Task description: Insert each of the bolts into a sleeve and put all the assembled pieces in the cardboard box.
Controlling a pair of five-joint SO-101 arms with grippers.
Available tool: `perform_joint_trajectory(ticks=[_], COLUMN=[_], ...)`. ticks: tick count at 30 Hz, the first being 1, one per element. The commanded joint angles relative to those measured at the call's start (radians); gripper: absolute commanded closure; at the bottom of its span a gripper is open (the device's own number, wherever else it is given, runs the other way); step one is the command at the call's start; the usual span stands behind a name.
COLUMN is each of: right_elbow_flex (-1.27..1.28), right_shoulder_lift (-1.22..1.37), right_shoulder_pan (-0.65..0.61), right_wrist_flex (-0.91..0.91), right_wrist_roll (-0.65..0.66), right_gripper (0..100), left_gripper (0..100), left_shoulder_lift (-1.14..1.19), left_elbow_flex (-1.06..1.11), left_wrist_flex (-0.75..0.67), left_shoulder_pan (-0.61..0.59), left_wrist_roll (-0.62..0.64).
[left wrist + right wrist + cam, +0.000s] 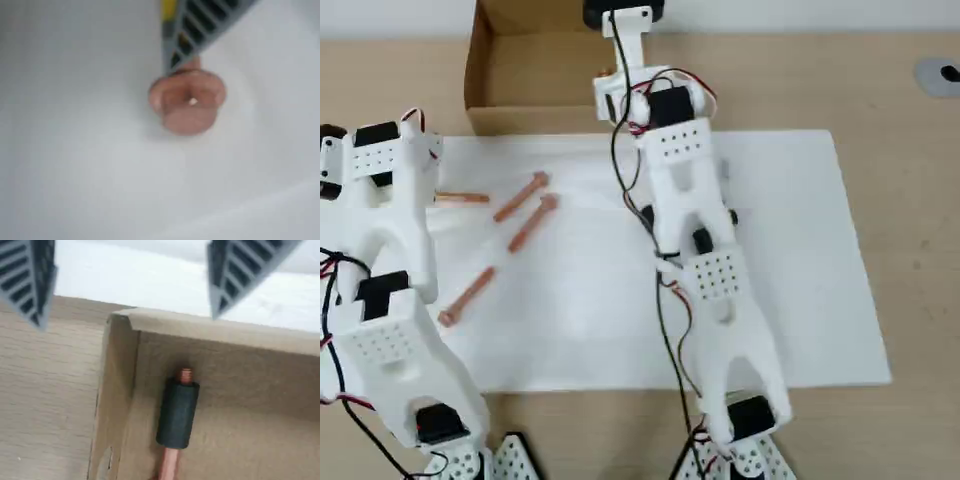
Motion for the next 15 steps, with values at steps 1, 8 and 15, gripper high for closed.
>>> perform_joint_trajectory(ticks=[1, 8, 15], right_elbow_flex=[-0.048, -0.053, -0.051], right_shoulder_lift=[-0.058, -0.008, -0.007], right_shoulder_pan=[0.012, 0.012, 0.013], right_wrist_flex=[0.002, 0.002, 0.002], right_wrist_roll=[-0.008, -0.008, -0.008], right_gripper=[74.9, 74.9, 74.9], left_gripper=[75, 75, 75], left_shoulder_lift=[0.048, 0.048, 0.048], left_elbow_flex=[-0.015, -0.233, -0.454], left_wrist_flex=[0.052, 0.275, 0.554], left_shoulder_pan=[0.012, 0.032, 0.034], left_wrist_roll=[-0.011, -0.011, -0.014])
